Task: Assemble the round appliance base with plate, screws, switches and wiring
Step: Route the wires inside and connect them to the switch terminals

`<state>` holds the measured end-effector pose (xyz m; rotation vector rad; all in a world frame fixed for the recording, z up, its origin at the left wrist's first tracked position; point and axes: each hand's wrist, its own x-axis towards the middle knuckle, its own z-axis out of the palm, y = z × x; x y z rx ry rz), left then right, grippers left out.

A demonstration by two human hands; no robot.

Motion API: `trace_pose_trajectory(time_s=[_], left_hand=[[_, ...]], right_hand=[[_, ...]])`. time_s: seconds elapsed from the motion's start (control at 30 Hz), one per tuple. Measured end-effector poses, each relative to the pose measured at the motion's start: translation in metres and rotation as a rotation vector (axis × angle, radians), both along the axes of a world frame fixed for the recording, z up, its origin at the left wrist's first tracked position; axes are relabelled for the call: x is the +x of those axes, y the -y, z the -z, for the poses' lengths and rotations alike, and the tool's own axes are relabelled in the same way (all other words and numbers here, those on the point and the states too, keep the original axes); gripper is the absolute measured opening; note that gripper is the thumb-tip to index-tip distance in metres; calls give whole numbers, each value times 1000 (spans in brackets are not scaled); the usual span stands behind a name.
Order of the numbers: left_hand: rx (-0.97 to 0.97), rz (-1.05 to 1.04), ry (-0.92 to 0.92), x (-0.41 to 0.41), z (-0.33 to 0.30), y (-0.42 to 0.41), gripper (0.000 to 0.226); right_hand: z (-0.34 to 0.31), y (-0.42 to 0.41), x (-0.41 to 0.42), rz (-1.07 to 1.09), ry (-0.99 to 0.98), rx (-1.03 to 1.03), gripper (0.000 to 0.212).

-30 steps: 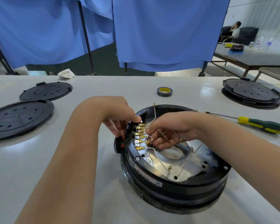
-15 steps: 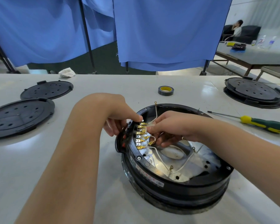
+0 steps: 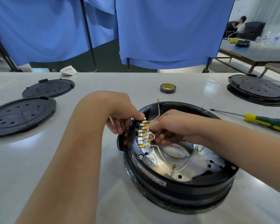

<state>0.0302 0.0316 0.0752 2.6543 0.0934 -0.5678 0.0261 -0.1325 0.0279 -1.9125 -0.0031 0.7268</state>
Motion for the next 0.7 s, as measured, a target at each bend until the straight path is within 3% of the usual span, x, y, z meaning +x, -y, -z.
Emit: trace_pose_trajectory(time_s=[0.7], left_hand=[[-11,-13,-15,-4,-2,4,50]], right_hand=[[-5,-3,-4,-25,-101,31,19]])
